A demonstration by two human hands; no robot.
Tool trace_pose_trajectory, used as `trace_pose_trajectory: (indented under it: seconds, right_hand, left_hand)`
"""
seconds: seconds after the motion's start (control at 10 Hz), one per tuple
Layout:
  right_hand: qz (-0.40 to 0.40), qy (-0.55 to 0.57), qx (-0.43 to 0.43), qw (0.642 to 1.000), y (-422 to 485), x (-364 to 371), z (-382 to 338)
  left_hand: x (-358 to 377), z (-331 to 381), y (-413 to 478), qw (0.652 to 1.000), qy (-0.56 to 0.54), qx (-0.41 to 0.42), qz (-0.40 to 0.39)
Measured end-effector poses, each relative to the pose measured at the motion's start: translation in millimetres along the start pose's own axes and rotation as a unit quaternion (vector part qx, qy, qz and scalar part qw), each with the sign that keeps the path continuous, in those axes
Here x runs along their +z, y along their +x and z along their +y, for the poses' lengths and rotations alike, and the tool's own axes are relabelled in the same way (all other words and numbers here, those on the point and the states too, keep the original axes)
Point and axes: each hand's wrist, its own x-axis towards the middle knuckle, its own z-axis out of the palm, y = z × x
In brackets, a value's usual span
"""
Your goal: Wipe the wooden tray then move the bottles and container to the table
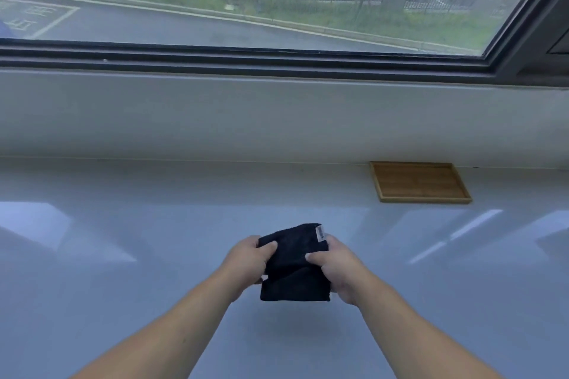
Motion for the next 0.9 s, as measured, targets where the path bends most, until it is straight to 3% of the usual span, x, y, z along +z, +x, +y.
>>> trace_pose_trajectory:
  seconds: [0.2, 0.3, 0.4, 0.5, 0.6, 0.7, 0.8, 0.9]
  right_hand:
    - [0.007, -0.007, -0.010, 1.000, 23.7, -2.6, 20.9]
    - [0.048, 0.003, -0.022, 0.999, 35.9, -2.1, 25.8]
    - [0.123, -0.131, -0.041, 0.983, 42.3, -4.2, 29.6]
    - [0.214, -0.375, -0.165, 0.887, 40.7, -7.8, 43.3]
    - [0.154, -0.495, -0.257, 0.816, 43.9, -7.5, 54.9]
    - [0.051, -0.601, -0.223, 0.766, 52.7, -6.4, 67.1]
    - [0.023, -0.639, -0.199, 0.743, 55.8, -5.7, 75.2]
    - [0.046, -0.629, -0.210, 0.747, 54.1, -3.3, 73.5]
  left_hand:
    - [-4.4, -1.3, 41.3, 0.998, 0.026, 0.029, 0.054]
    - [2.9, -3.1, 55.2, 0.999, -0.015, 0.018, 0.049]
    - [12.3, -10.7, 58.0, 0.995, 0.069, 0.021, 0.066]
    - [21.4, -29.9, 49.2, 0.929, 0.317, 0.143, 0.127]
    - [26.7, -43.1, 44.1, 0.856, 0.445, 0.243, 0.096]
    - [29.5, -53.0, 47.1, 0.821, 0.529, 0.214, 0.010]
    - [31.6, -54.0, 49.2, 0.817, 0.540, 0.203, -0.001]
    - [33.7, -48.3, 48.4, 0.807, 0.553, 0.208, 0.011]
